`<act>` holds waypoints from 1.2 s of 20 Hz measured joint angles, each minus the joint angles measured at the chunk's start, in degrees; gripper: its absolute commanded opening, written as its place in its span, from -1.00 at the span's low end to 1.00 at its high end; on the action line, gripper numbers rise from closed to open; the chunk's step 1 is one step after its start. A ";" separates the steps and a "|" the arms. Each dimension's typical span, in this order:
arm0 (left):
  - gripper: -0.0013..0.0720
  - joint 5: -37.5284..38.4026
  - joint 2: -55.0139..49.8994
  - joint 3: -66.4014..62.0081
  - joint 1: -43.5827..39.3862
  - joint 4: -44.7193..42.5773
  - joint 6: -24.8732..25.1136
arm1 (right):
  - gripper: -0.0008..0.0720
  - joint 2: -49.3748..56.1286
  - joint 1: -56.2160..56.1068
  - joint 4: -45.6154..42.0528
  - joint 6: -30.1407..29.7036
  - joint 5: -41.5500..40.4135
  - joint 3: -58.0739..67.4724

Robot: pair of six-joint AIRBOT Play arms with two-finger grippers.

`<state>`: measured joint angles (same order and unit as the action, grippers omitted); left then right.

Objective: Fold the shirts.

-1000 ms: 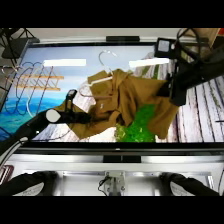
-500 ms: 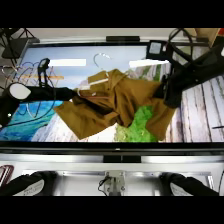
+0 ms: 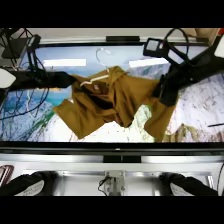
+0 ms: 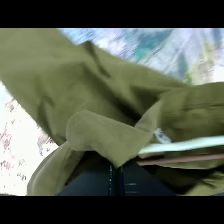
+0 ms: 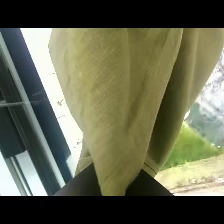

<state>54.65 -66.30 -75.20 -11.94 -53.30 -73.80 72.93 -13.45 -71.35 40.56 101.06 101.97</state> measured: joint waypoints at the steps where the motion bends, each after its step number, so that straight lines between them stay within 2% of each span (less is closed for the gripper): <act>1: -0.83 0.31 0.13 -1.73 -1.31 0.11 0.04 | -0.85 0.44 -0.22 -0.17 1.44 -0.11 0.00; 5: -0.83 0.09 0.37 -8.68 -6.49 0.37 0.20 | -0.85 1.38 -3.56 -0.42 4.52 -2.86 0.02; 9: -0.83 -0.48 0.42 -17.20 -10.19 0.52 0.24 | -0.85 1.33 -6.84 -0.61 9.07 -8.98 0.11; 14: -0.82 5.95 0.50 -26.84 -11.85 0.68 0.22 | -0.86 -1.25 -4.79 -0.55 15.89 -16.74 2.49; 15: -0.59 7.23 0.52 -27.74 -11.96 0.68 0.22 | -0.86 -2.05 -3.69 0.15 17.40 -18.27 3.48; 16: 0.12 8.22 0.50 -28.37 -12.04 0.68 0.22 | -0.86 -2.84 -2.82 1.09 18.69 -19.52 4.33; 17: 0.60 8.92 0.55 -28.96 -12.15 0.74 0.17 | -0.86 -3.69 -2.12 1.84 19.78 -20.61 5.07; 19: 0.70 8.00 0.55 -29.51 -12.28 0.76 0.09 | -0.86 -5.49 -1.27 2.86 21.38 -21.64 6.10; 24: 0.69 2.60 1.20 -30.10 -12.66 0.57 3.48 | -0.86 -8.59 -0.79 3.72 23.89 -22.40 7.02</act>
<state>57.25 -65.10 -105.30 -24.60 -52.73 -70.32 64.34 -14.24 -67.64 64.45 78.65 108.99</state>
